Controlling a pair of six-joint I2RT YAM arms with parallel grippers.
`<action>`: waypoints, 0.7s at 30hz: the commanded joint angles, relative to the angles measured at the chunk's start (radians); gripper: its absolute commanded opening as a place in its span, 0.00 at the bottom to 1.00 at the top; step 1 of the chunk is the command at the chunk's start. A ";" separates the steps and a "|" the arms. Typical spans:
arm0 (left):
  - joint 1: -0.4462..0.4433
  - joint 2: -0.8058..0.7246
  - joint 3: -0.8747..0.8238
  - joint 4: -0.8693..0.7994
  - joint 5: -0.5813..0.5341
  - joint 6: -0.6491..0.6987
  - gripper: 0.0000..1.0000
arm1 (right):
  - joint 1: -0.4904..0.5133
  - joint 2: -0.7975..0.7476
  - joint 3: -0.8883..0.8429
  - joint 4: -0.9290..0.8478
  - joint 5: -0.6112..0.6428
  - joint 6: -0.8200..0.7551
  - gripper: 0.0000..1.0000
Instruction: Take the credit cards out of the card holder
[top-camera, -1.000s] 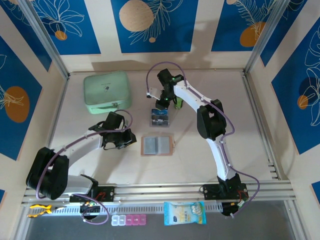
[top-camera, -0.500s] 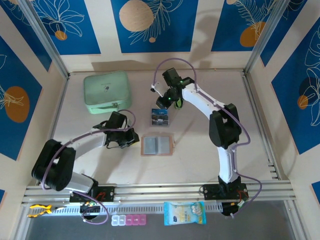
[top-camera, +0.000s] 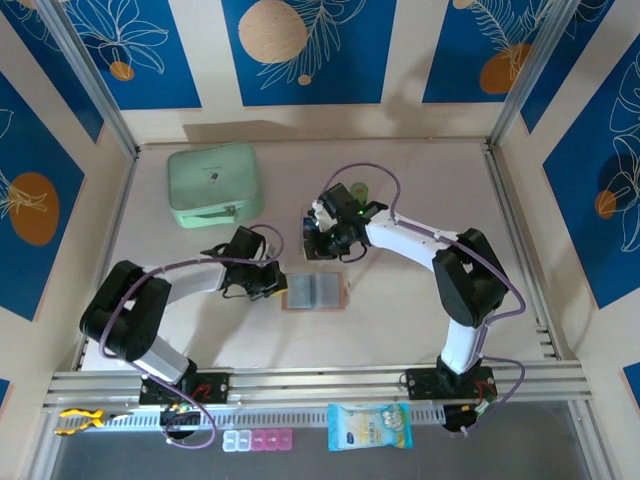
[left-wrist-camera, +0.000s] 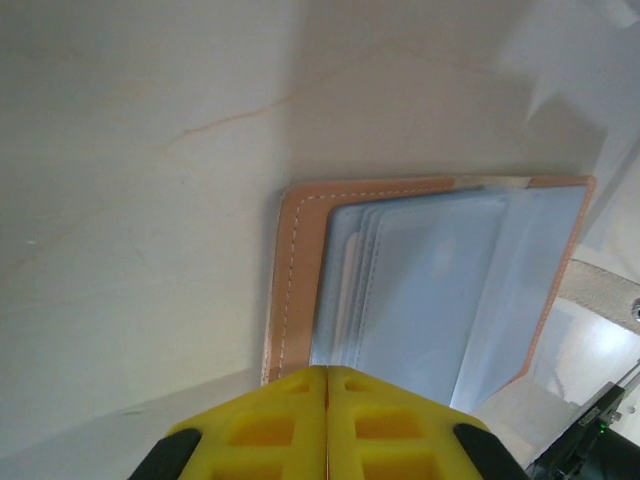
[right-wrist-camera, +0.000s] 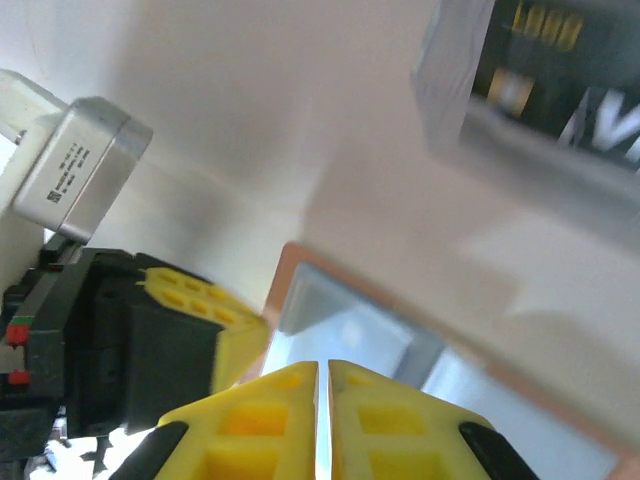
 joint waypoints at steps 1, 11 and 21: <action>-0.020 0.016 0.012 0.000 0.008 -0.008 0.07 | 0.011 -0.020 -0.048 0.003 -0.086 0.192 0.13; -0.021 -0.033 -0.014 -0.017 -0.037 -0.012 0.07 | 0.070 -0.001 -0.166 0.117 -0.162 0.267 0.27; -0.022 -0.021 -0.022 -0.035 -0.050 -0.013 0.06 | 0.091 0.046 -0.143 0.125 -0.156 0.281 0.32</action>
